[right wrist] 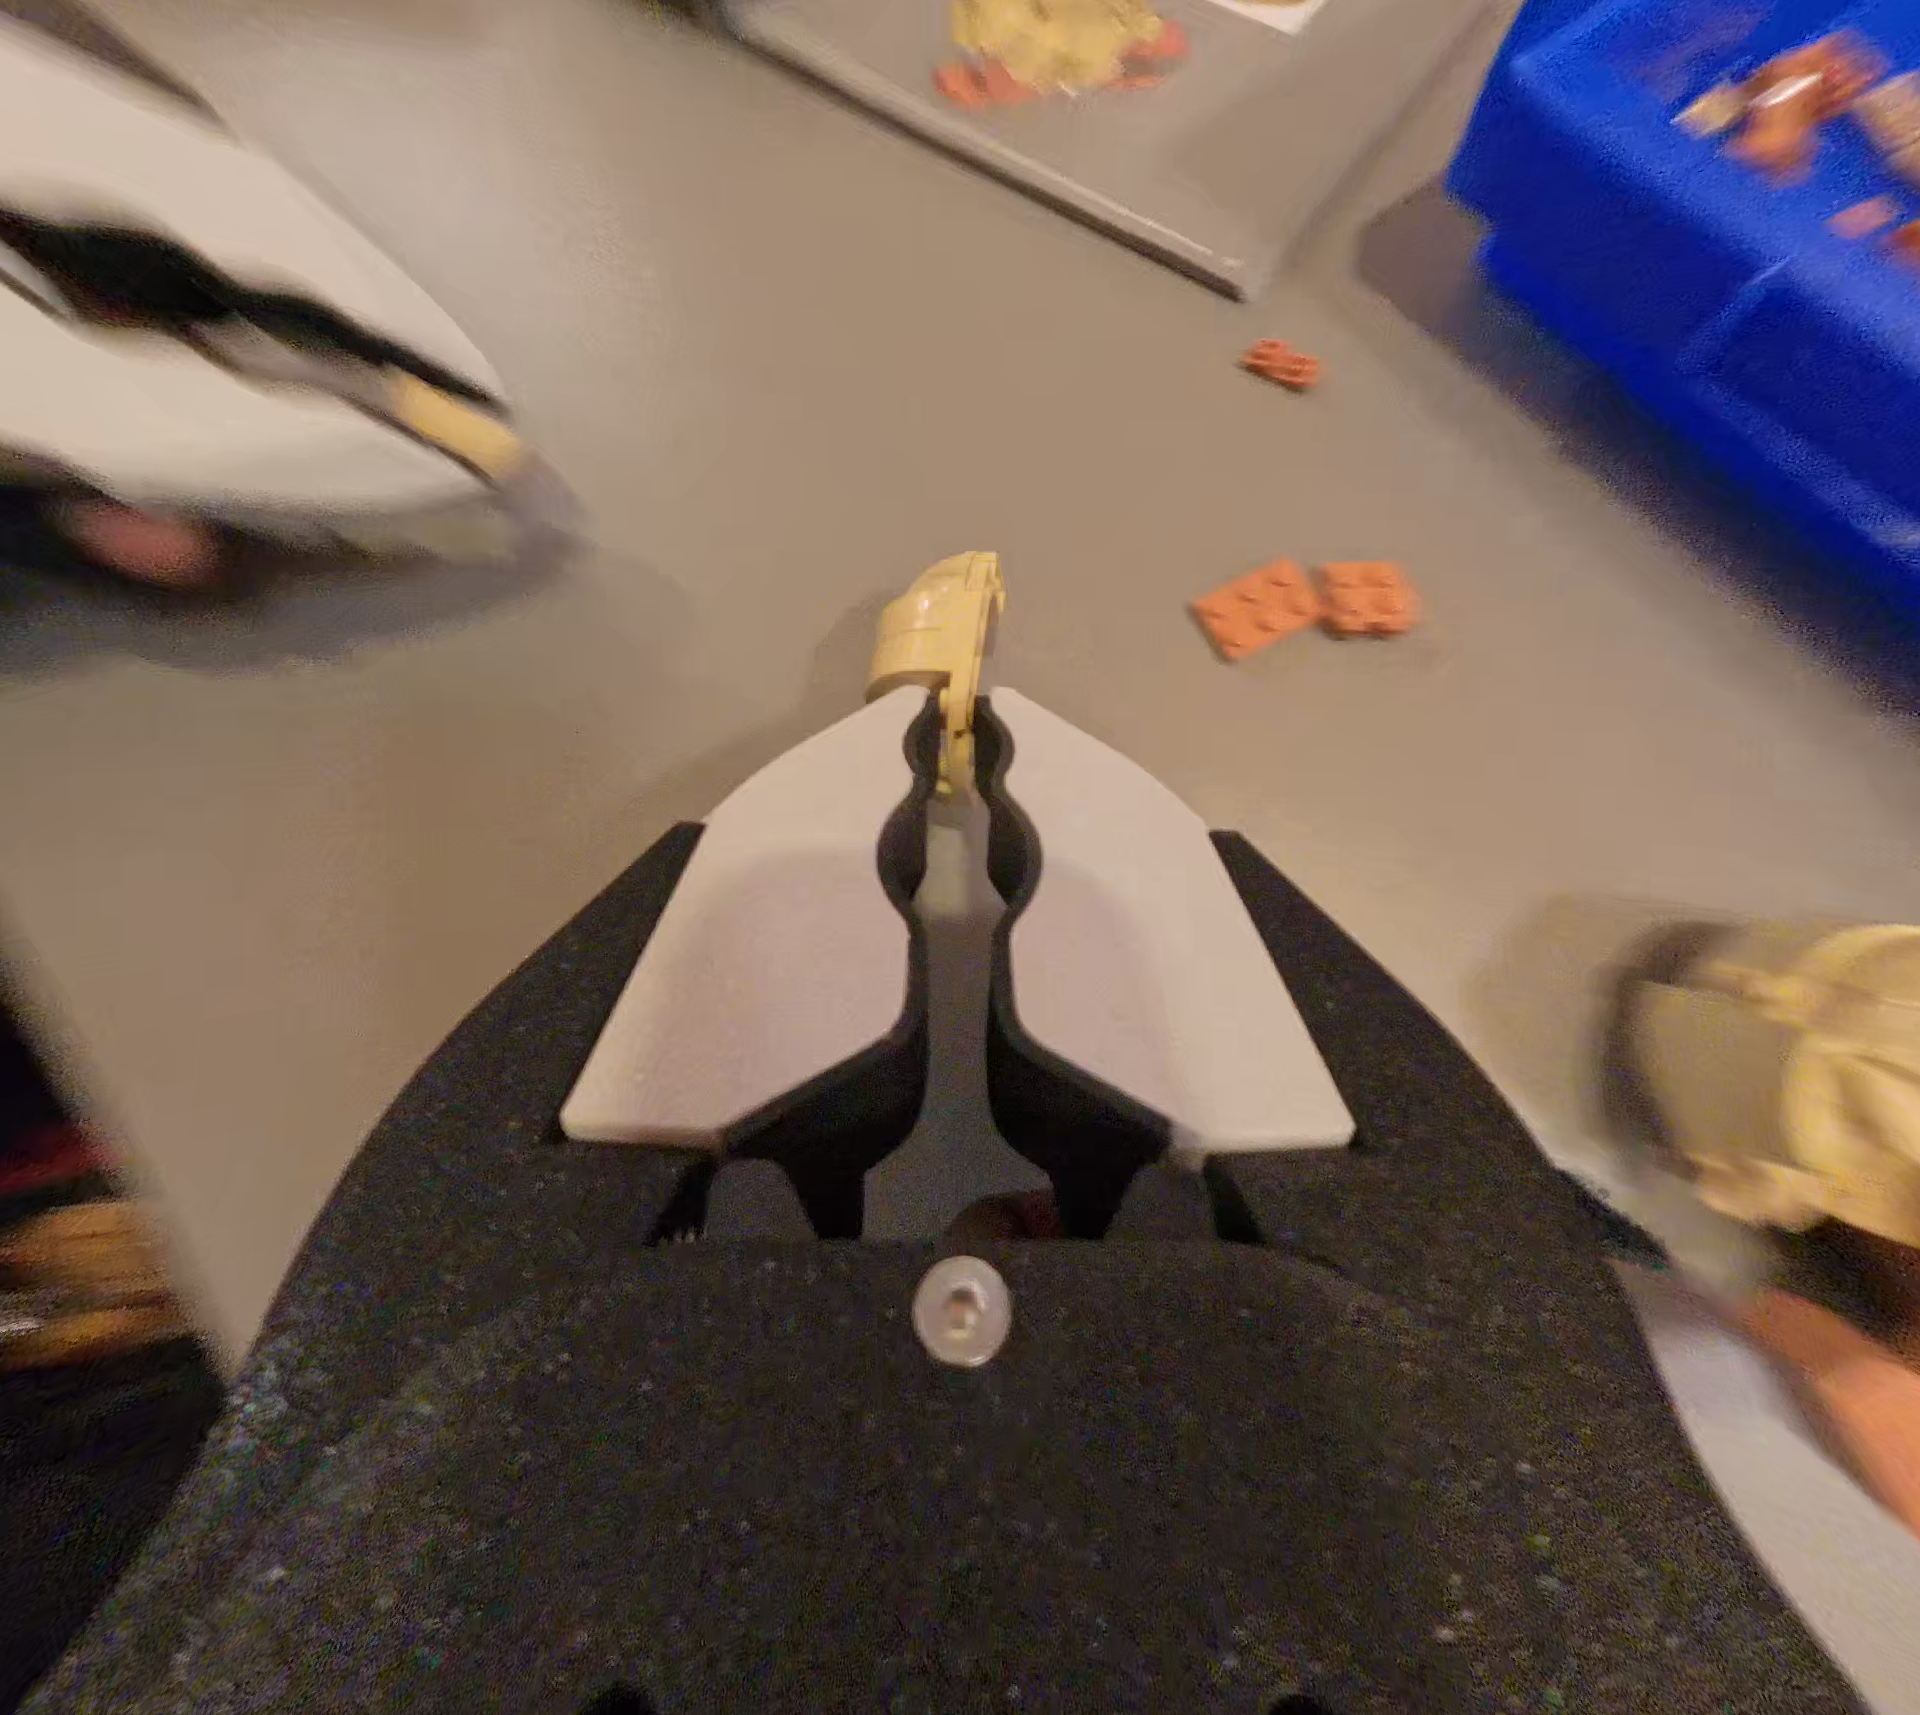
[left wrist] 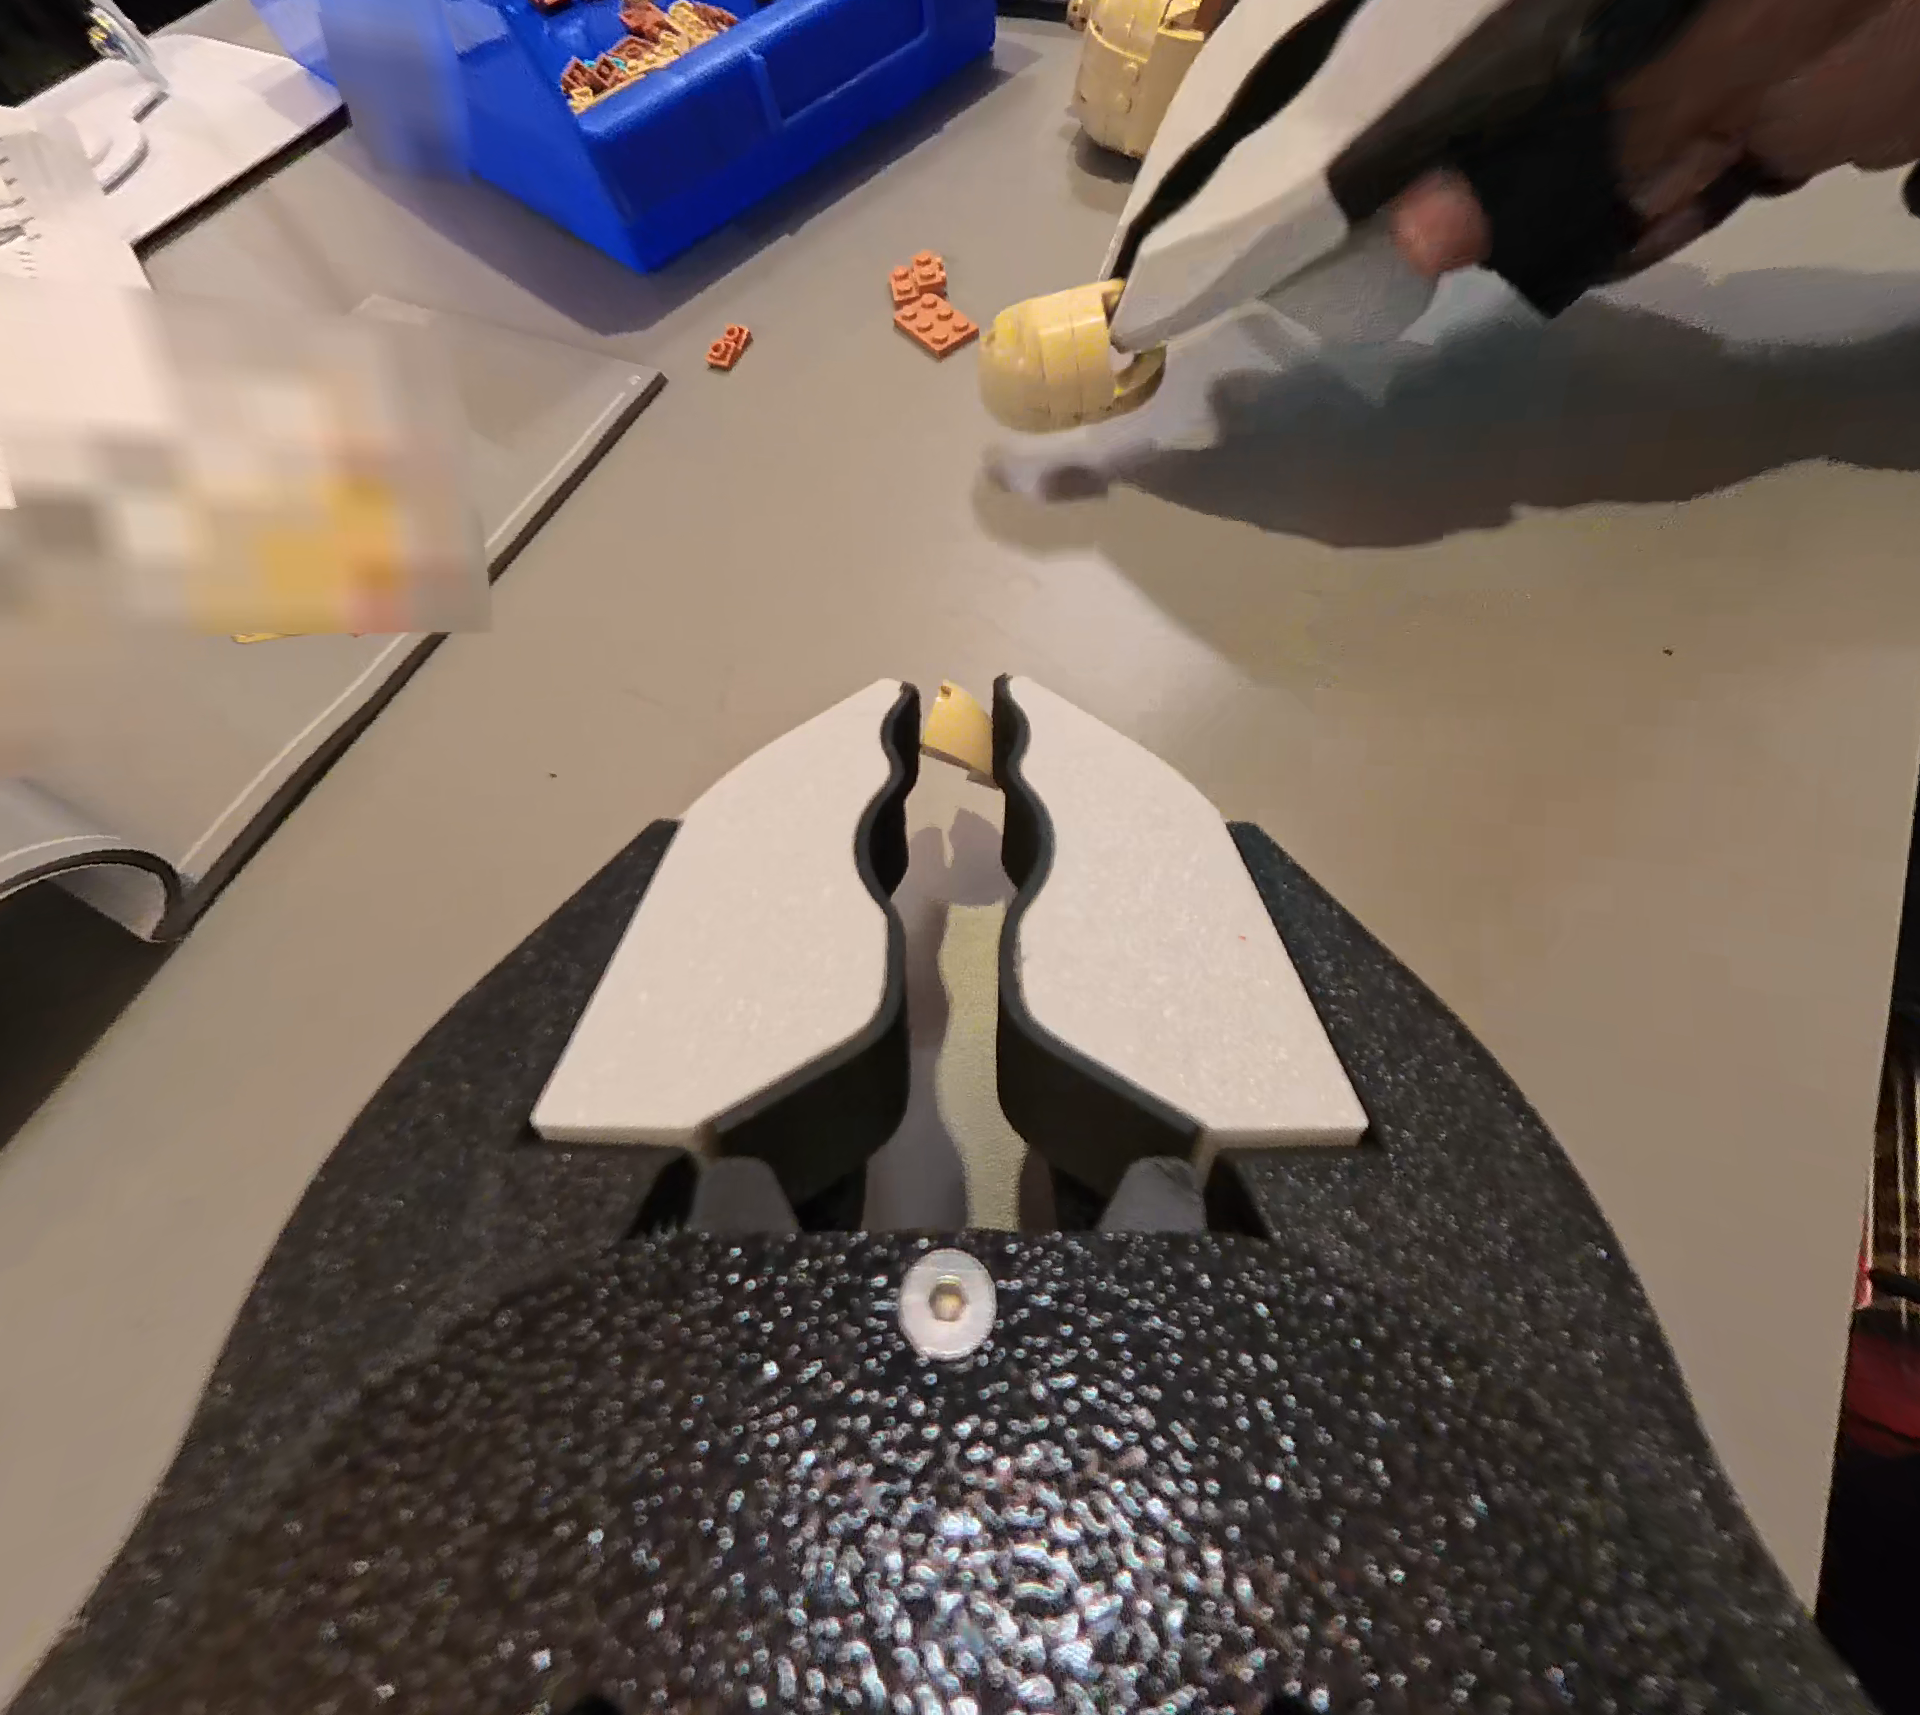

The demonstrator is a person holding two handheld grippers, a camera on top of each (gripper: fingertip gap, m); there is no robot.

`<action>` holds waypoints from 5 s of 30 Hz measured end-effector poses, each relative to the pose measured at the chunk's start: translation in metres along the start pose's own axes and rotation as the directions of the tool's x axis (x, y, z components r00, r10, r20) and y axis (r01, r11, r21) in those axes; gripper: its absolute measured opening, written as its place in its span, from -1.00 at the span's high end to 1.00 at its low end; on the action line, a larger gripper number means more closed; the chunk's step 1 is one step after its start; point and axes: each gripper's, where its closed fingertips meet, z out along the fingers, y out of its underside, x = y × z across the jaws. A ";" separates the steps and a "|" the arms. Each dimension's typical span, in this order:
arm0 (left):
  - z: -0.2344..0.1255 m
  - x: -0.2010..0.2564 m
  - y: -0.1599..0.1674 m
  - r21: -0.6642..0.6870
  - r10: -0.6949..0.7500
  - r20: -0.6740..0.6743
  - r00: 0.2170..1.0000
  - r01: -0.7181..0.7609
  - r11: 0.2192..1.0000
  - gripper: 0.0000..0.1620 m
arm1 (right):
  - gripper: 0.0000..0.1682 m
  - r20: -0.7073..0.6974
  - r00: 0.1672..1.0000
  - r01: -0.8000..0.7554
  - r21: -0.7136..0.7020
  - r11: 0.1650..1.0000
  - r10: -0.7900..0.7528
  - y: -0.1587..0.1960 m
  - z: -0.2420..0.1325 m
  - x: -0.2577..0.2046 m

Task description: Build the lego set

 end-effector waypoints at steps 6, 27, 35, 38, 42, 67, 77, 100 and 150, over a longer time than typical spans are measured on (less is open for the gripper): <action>-0.003 0.004 -0.003 0.027 0.008 -0.027 1.000 -0.007 1.000 0.84 | 0.94 0.191 0.922 -0.332 -0.065 0.941 0.338 0.010 0.009 0.019; -0.009 0.003 -0.009 0.085 -0.032 -0.062 0.998 0.037 0.996 0.85 | 0.68 0.136 0.987 0.101 -0.092 0.991 -0.088 0.022 0.013 -0.029; -0.030 0.021 -0.048 0.302 -0.184 -0.378 0.907 0.309 0.902 0.85 | 0.67 0.033 0.899 0.412 0.267 0.871 -0.436 -0.026 -0.010 -0.074; -0.037 0.026 -0.067 0.313 -0.284 -0.584 0.760 0.534 0.785 0.85 | 0.67 -0.013 0.867 0.470 0.359 0.806 -0.499 -0.037 -0.014 -0.089; -0.037 0.012 -0.082 0.203 -0.420 -0.773 0.475 0.813 0.546 0.86 | 0.67 -0.014 0.873 0.437 0.465 0.770 -0.487 -0.048 -0.023 -0.094; 0.021 0.038 -0.110 0.003 -0.493 -0.840 0.227 0.910 0.414 0.86 | 0.73 -0.099 0.926 0.353 0.566 0.745 -0.364 -0.063 -0.050 -0.051; 0.002 0.044 -0.109 0.257 -0.394 -0.702 0.593 0.727 0.636 0.78 | 0.73 -0.245 0.901 0.429 0.626 0.652 -0.358 -0.065 -0.070 -0.051; -0.006 0.072 -0.101 0.087 -0.478 -0.764 0.435 0.802 0.591 0.72 | 0.73 -0.511 0.741 0.671 0.548 0.499 -0.435 -0.052 -0.071 -0.079; 0.067 0.051 -0.073 -0.156 -0.392 -0.582 0.712 0.376 0.914 0.91 | 0.60 -0.213 0.945 0.320 0.431 0.843 -0.249 -0.014 -0.056 0.005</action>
